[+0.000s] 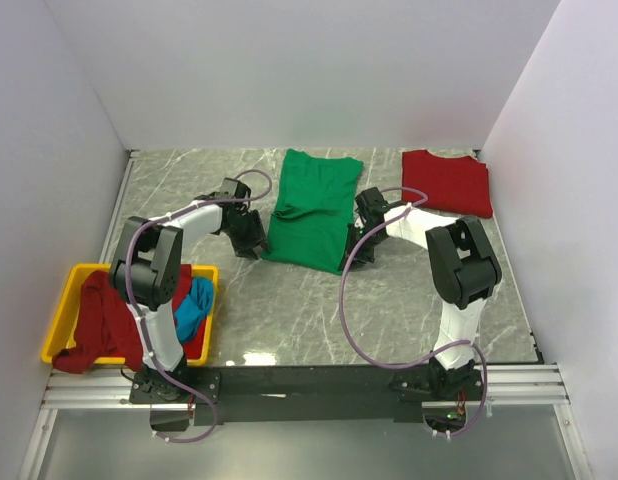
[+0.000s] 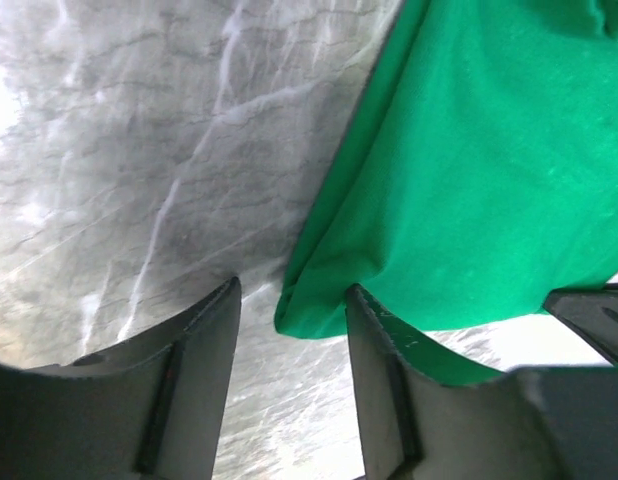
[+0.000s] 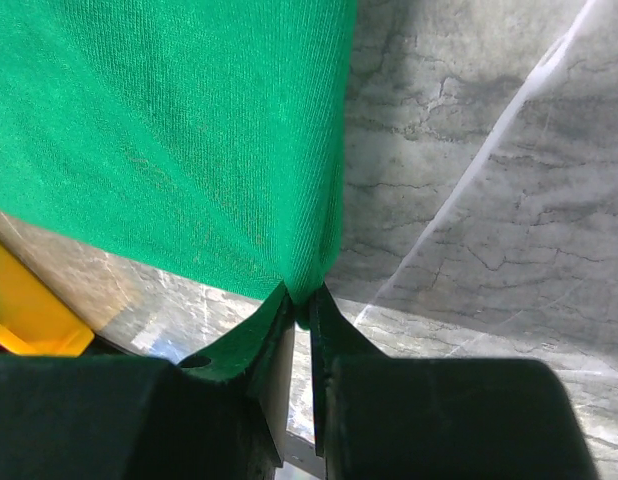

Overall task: Fold and stack the t-shirts
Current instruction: Fold the tshirt

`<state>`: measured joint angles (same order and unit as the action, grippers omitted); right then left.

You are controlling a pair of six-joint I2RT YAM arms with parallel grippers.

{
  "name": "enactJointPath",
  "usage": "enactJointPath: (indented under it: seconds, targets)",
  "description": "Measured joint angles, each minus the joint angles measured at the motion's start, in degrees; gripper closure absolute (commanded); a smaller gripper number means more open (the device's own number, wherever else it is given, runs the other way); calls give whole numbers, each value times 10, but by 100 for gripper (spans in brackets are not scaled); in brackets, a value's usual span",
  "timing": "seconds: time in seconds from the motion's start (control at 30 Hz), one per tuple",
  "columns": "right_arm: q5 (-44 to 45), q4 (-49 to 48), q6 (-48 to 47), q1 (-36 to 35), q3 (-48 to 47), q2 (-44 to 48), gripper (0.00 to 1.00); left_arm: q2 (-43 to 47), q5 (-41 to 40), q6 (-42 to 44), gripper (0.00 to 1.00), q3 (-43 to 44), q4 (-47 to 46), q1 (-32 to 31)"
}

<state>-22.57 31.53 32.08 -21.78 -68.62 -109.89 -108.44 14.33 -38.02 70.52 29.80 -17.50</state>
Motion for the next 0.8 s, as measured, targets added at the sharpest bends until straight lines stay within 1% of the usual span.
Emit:
enactJointPath:
  seconds: [0.03, 0.1, 0.2, 0.23, 0.4, 0.43, 0.5, 0.53, 0.6, 0.8]
  targets:
    - [0, 0, 0, 0, 0, 0, 86, -2, 3, -2, 52, 0, -2, 0]
    - [0, 0, 0, 0, 0, 0, 86, -5, 8, -6, 56, 0, -7, 1]
    - [0, 2, 0, 0, -3, -2, 87, -10, 15, -9, 64, 0, -13, 1]
    - [0, 3, -1, 0, -3, -2, 87, -12, 18, -9, 68, 0, -16, 1]
    - [0, 5, -2, -1, -5, -2, 87, -20, 36, -18, 80, -4, -31, 2]
    - [0, 5, -2, -1, -5, -2, 88, -21, 40, -19, 85, -6, -35, 3]
    - [0, 5, -2, -1, -5, -2, 89, -22, 44, -21, 91, -8, -39, 3]
    - [0, 5, -2, -1, -5, -2, 91, -22, 47, -21, 99, -8, -40, 3]
    - [0, 5, -2, -1, -5, -2, 100, -22, 49, -21, 99, -9, -41, 3]
    - [5, 14, -5, -1, -11, -2, 100, -16, 42, -21, 99, -10, -39, 3]
